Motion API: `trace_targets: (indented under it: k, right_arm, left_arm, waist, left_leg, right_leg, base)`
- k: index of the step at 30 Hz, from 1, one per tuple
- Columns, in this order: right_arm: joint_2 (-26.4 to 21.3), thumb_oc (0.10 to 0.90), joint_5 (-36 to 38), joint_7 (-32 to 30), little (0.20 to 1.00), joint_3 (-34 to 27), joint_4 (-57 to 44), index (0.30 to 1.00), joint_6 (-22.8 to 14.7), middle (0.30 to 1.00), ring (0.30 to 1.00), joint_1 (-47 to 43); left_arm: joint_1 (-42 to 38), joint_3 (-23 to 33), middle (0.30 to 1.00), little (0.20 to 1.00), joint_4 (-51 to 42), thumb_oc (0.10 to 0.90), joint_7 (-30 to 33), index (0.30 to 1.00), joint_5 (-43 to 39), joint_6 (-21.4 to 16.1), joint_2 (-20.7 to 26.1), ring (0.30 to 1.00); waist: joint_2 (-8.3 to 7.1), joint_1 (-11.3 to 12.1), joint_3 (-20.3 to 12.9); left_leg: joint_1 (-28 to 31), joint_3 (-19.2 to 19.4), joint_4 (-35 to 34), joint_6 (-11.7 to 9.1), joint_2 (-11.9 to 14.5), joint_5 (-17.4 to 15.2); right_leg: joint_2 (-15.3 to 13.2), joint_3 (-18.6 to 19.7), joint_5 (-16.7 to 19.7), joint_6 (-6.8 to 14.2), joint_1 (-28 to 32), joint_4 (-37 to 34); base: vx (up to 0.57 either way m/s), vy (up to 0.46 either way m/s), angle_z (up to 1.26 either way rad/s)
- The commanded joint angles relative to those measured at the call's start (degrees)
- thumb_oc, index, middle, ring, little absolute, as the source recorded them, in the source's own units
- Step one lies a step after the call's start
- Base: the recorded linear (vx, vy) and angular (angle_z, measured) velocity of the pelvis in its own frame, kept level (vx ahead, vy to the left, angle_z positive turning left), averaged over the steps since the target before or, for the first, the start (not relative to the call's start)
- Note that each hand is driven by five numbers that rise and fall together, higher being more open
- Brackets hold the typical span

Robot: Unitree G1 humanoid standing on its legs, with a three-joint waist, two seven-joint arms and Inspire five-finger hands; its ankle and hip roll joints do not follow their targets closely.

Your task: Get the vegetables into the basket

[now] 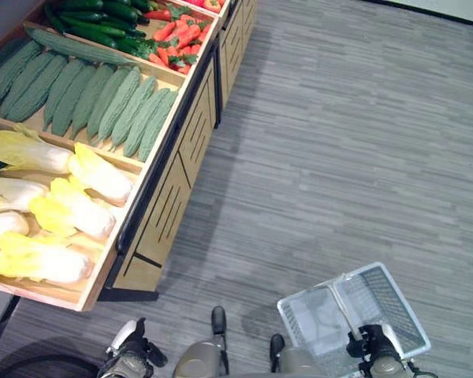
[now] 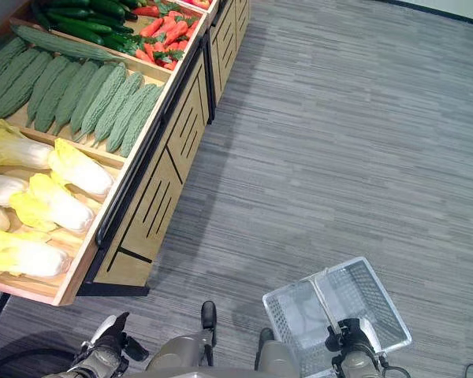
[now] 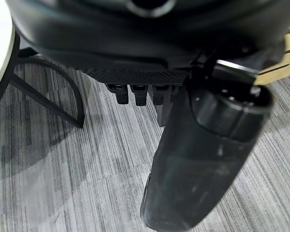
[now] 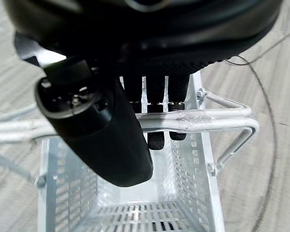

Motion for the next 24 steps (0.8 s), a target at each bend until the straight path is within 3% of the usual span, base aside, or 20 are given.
trace_targets:
  k: [1, 4, 7, 10, 16, 20, 24]
  right_arm:
    - [-3.25, 0.400, 0.04, -1.38, 0.300, -0.78, -2.05, 0.300, -0.10, 0.300, 0.300, -0.38]
    - [-2.98, 0.400, 0.07, -1.38, 0.300, -0.06, -2.93, 0.300, -0.32, 0.300, 0.300, -0.92]
    - [-3.05, 0.400, 0.28, -1.44, 0.300, 0.44, -4.37, 0.300, -0.74, 0.300, 0.300, -1.09]
    - [-3.23, 0.400, 0.51, -1.72, 0.300, 0.65, -5.08, 0.300, -1.14, 0.300, 0.300, -1.12]
    - [-3.94, 0.400, 0.55, -1.60, 0.300, 0.53, -6.37, 0.300, -1.43, 0.300, 0.300, -0.12]
    - [-4.37, 0.400, -0.21, -0.99, 0.300, 0.77, -6.27, 0.300, -1.18, 0.300, 0.300, 0.55]
    - [-5.92, 0.400, -0.70, -0.71, 0.300, 1.08, -4.46, 0.300, -1.23, 0.300, 0.300, 0.14]
  left_arm:
    - [-0.72, 1.76, 1.000, 1.000, -1.24, 0.900, 0.87, 1.000, 1.36, -0.40, 1.62, 1.000]
    - [-0.64, 1.91, 1.000, 1.000, -0.99, 0.900, 0.75, 1.000, 1.10, -0.32, 1.71, 1.000]
    - [-0.89, 1.99, 1.000, 1.000, -0.95, 0.900, 0.85, 1.000, 1.02, -0.35, 2.01, 1.000]
    - [-1.21, 1.71, 1.000, 1.000, -0.57, 0.900, 0.92, 1.000, 1.14, -0.34, 1.82, 1.000]
    - [-1.70, 1.48, 1.000, 1.000, 0.18, 0.900, 0.51, 1.000, 1.82, -0.30, 1.32, 1.000]
    - [-0.59, 2.28, 1.000, 1.000, 0.80, 0.900, 0.71, 1.000, 1.40, -0.06, 0.73, 1.000]
    - [0.07, 2.40, 1.000, 1.000, 0.88, 0.900, 0.79, 1.000, -0.06, -0.28, -0.12, 1.000]
  waist:
    - [-0.56, 1.30, 0.77]
    - [0.20, 1.44, 1.25]
    - [1.08, 0.83, 2.00]
    - [1.41, -0.81, 3.28]
    - [0.92, -4.58, 4.09]
    - [0.49, -4.11, 2.91]
    - [1.32, -3.57, 1.40]
  left_leg:
    - [-1.41, -0.83, 1.01, -2.94, 0.59, -0.15]
    - [-0.13, -1.61, 1.06, -2.41, 0.37, -0.92]
    - [1.62, -2.65, 1.15, -2.38, 0.79, -1.85]
    - [3.63, -4.62, 2.12, -2.63, 0.81, -3.37]
    - [7.95, -10.58, 4.20, -3.61, -0.16, -7.67]
    - [9.33, -12.22, 5.43, -4.41, 0.31, -9.19]
    - [8.57, -15.89, 6.75, -6.69, 2.88, -7.13]
  right_leg:
    - [-5.13, 3.00, 18.34, 4.84, 2.13, -1.75]
    - [-4.48, 2.69, 18.78, 4.06, 0.05, 2.65]
    - [-1.19, 2.88, 14.60, 2.32, -4.82, 1.75]
    - [0.50, 2.69, 12.50, 1.94, -7.91, -1.04]
    - [3.63, 9.69, 15.88, 3.22, -13.09, -9.77]
    - [3.04, 6.38, 15.57, 2.49, -10.90, -10.48]
    - [4.08, 2.69, 12.80, 0.42, -9.29, -9.55]
  base:
    - [0.04, 0.088, 0.03]
    - [0.07, 0.087, 0.13]
    - [0.13, 0.020, 0.27]
    - [0.18, -0.055, 0.27]
    - [0.26, -0.130, 0.57]
    - [0.18, -0.208, 0.90]
    - [0.21, -0.352, 0.64]
